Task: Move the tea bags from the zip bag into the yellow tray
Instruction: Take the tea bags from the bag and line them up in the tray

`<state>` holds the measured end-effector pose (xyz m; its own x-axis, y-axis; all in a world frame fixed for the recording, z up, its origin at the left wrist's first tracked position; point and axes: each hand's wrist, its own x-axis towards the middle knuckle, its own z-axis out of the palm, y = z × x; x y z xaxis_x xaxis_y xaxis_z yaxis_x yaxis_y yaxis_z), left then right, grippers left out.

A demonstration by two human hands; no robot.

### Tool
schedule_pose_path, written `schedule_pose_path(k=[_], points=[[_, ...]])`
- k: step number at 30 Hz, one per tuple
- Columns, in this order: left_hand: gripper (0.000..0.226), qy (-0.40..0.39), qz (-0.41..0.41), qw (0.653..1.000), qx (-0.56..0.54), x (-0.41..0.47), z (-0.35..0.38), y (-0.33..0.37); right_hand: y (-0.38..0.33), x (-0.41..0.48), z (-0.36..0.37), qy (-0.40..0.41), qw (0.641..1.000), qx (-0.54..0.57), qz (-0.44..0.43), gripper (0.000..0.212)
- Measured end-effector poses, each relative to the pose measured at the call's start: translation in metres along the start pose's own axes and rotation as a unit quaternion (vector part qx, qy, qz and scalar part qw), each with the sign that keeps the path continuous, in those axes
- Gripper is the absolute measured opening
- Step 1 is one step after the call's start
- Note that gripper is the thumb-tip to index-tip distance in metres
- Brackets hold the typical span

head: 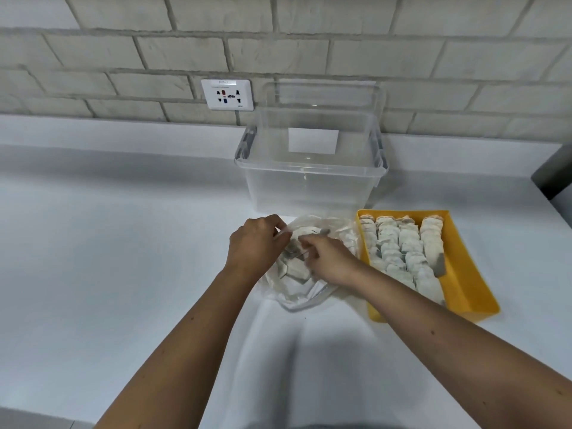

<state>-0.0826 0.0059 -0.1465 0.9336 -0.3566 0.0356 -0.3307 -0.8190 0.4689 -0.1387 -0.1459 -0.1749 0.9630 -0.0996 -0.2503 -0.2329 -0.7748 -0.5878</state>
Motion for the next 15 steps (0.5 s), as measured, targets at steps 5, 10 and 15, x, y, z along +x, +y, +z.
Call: schedule_pose_path(k=[5,10,15], points=[[0.020,0.006,-0.003,1.000,0.001,-0.001,-0.001,-0.004,0.005,0.004,-0.009,0.086,0.996,-0.024,-0.012,0.039],[0.019,0.004,0.000,1.000,-0.004,-0.003,0.001,-0.005,-0.001,0.017,0.008,0.093,0.985,-0.136,0.042,0.037],[0.021,-0.014,-0.003,1.000,0.003,-0.004,-0.001,-0.006,0.000,0.021,0.016,0.151,0.971,-0.180,0.034,0.025]])
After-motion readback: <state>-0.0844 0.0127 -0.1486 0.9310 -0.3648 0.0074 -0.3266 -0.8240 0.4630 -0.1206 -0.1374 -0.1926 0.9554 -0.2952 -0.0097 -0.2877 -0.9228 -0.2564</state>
